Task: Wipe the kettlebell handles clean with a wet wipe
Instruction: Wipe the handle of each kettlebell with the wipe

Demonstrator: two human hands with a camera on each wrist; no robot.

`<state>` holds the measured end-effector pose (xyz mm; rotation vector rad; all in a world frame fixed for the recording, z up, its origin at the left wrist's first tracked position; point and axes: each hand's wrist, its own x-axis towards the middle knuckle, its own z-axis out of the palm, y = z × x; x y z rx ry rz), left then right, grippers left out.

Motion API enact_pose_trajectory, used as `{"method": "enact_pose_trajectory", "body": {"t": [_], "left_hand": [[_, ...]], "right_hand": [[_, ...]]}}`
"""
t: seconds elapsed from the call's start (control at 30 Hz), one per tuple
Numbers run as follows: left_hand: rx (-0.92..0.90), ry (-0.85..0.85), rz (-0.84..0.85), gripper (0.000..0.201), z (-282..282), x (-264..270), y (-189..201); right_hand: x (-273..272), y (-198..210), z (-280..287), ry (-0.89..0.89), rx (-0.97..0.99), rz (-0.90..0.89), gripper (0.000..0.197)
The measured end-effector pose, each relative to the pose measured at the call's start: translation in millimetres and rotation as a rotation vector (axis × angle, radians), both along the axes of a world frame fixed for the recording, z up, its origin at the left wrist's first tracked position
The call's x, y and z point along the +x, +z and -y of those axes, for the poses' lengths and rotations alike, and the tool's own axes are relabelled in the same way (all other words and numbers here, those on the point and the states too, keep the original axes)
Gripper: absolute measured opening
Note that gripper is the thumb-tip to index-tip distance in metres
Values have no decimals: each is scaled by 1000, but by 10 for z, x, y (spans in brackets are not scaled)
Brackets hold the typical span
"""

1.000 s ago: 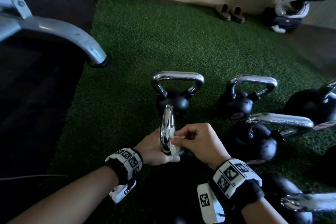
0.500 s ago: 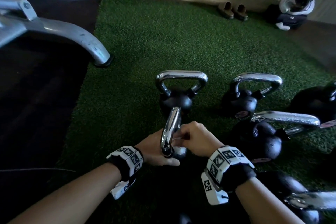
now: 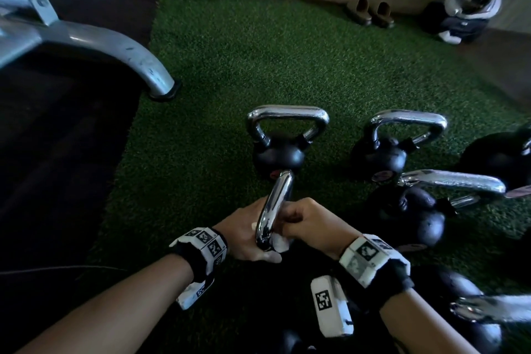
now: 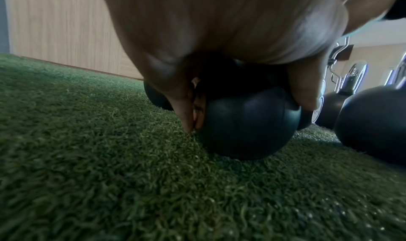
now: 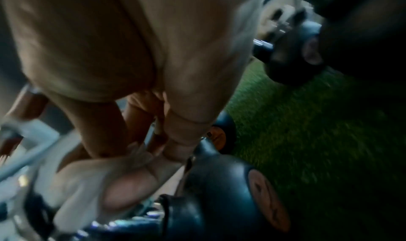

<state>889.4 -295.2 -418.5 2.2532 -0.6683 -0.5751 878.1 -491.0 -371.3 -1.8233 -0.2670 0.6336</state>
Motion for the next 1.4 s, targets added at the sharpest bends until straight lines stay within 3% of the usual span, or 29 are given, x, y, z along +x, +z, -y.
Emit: {"method": "enact_pose_trajectory", "body": {"t": [0.07,0.23,0.37,0.5,0.7,0.9,0.97,1.23,1.4], "left_hand": [[22,-23,42,93,-8,-5,-35],[90,-60,98,94,38,2,-143],[125,-101,179,88,15,14,-268],[143,-79,184,70,62,-5,-155],[35,-74,178,67,60,-48,-29],[-88,-8,114,110,29,-70,-59],[-106,-2,120,117,26,-88,-56],[-94,42,98,121,31,-111,-114],[-143,3,111,113,54,-103,-26]], "right_hand": [[-59,17,66,4,153,-155,33],[-96,-1,144,53,98,-121,29],[-148,-57,100,-118,301,-275,24],[-127,-117,28,-356,575,-386,22],[-232,-140,50,-352,604,-401,25],[-139,-87,-35,-637,698,-262,28],[-137,-61,-33,-673,636,-206,28],[-43,-39,-111,-819,-8,240,24],[-20,-25,-204,-905,-190,282,22]]}}
